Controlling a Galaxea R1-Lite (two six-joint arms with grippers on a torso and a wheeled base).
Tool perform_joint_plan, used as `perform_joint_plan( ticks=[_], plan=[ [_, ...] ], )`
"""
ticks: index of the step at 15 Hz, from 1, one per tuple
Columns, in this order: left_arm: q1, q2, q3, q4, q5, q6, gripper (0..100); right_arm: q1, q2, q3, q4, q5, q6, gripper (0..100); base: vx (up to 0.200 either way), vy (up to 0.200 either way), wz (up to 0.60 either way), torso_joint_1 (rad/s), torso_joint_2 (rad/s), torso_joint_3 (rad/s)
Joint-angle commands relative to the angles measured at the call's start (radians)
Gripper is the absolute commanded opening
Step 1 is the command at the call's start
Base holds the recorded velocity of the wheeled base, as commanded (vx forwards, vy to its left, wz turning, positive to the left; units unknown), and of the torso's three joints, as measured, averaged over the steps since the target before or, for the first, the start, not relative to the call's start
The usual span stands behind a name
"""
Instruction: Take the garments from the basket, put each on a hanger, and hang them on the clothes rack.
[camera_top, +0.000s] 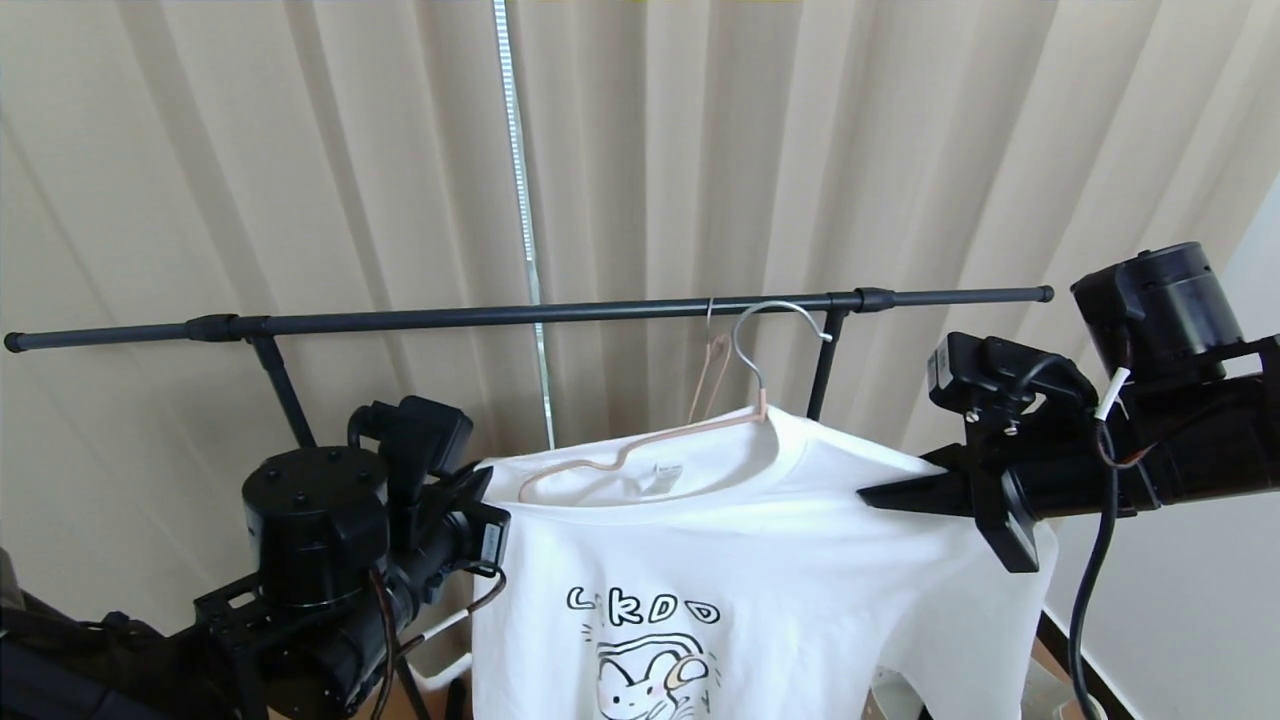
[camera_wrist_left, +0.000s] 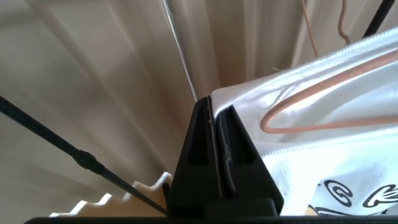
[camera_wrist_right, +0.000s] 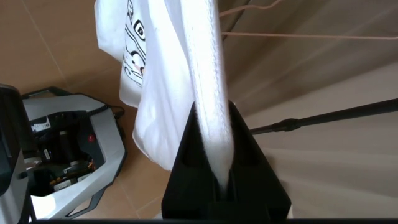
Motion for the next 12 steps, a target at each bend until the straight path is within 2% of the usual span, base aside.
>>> perform_joint_plan(
  ticks=[1, 3, 7, 9, 12],
  plan=[
    [-0.023, -0.052, -0.017, 0.0, 0.0, 0.031, 0, 0.005, 0.01, 0.001, -0.004, 0.001, 0.002, 0, 0.0, 0.0, 0.0, 0.0, 0.0, 0.0],
    [-0.047, -0.077, -0.027, 0.002, 0.0, 0.075, 0, 0.021, 0.028, -0.003, -0.016, 0.003, 0.013, 0, 0.0, 0.0, 0.0, 0.0, 0.0, 0.0],
    [-0.1, -0.1, -0.033, 0.004, 0.0, 0.144, 0, 0.056, 0.051, 0.001, -0.076, 0.003, 0.105, 0, 0.0, 0.0, 0.0, 0.0, 0.0, 0.0],
    [-0.106, -0.099, -0.041, 0.005, 0.0, 0.155, 0, 0.059, 0.051, -0.002, -0.079, 0.003, 0.111, 0, 0.0, 0.0, 0.0, 0.0, 0.0, 0.0],
    [-0.115, -0.1, -0.056, 0.005, 0.0, 0.192, 0, 0.079, 0.053, 0.0, -0.133, -0.011, 0.222, 0, 0.0, 0.0, 0.0, 0.0, 0.0, 0.0]
  ],
)
